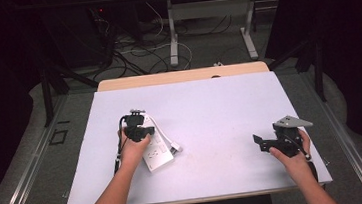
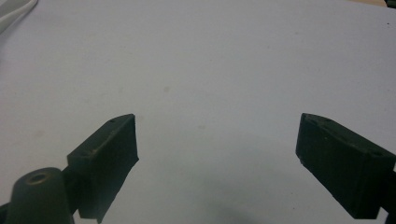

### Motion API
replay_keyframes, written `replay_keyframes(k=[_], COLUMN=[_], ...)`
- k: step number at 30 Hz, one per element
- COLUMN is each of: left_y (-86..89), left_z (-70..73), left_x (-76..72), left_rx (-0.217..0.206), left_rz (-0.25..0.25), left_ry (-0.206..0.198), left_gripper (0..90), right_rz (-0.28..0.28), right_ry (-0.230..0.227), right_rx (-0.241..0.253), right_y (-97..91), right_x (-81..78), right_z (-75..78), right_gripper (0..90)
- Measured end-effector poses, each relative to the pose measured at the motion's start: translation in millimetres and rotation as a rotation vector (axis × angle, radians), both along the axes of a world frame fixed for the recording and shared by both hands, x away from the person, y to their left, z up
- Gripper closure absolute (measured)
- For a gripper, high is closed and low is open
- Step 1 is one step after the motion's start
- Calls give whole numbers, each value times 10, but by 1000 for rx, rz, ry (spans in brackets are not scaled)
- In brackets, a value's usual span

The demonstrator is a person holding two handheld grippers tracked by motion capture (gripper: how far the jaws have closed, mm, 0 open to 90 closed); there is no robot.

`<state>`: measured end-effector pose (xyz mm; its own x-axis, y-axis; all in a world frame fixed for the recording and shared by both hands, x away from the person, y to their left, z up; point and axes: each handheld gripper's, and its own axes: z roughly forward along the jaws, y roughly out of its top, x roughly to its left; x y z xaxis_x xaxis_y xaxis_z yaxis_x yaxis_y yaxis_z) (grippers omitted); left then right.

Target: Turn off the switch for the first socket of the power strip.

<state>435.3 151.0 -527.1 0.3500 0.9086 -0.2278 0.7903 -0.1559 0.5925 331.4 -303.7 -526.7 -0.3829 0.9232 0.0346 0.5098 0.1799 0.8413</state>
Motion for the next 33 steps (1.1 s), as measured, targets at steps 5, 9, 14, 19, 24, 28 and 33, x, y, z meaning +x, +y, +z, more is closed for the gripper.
replay_keyframes(k=[5, 9, 14, 19, 24, 28, 33], left_y=[7, 12, 19, 24, 32, 42, 49], left_z=[6, 10, 21, 37, 45, 54, 84], left_x=[6, -2, -16, -32, -51, -62, -87], left_rx=[-2, 7, 6, 2, -1, -6, -10], left_rz=[-1, 9, 13, 8, 6, 10, 8], left_ry=[9, 6, 1, -2, -1, -4, -14], left_gripper=[900, 900, 886, 864, 848, 840, 833], right_rz=[1, -2, -5, -1, 0, 1, 0], right_ry=[1, -2, 3, 5, 9, 10, 8], right_rx=[-6, -5, 0, 1, -2, 1, -3], right_y=[-2, -5, -3, -4, -8, -8, -7], right_x=[-2, -2, -2, 2, 4, 7, 12], right_z=[2, 3, 0, -6, -12, -17, -21], right_gripper=[121, 121, 121, 122, 122, 126, 125])
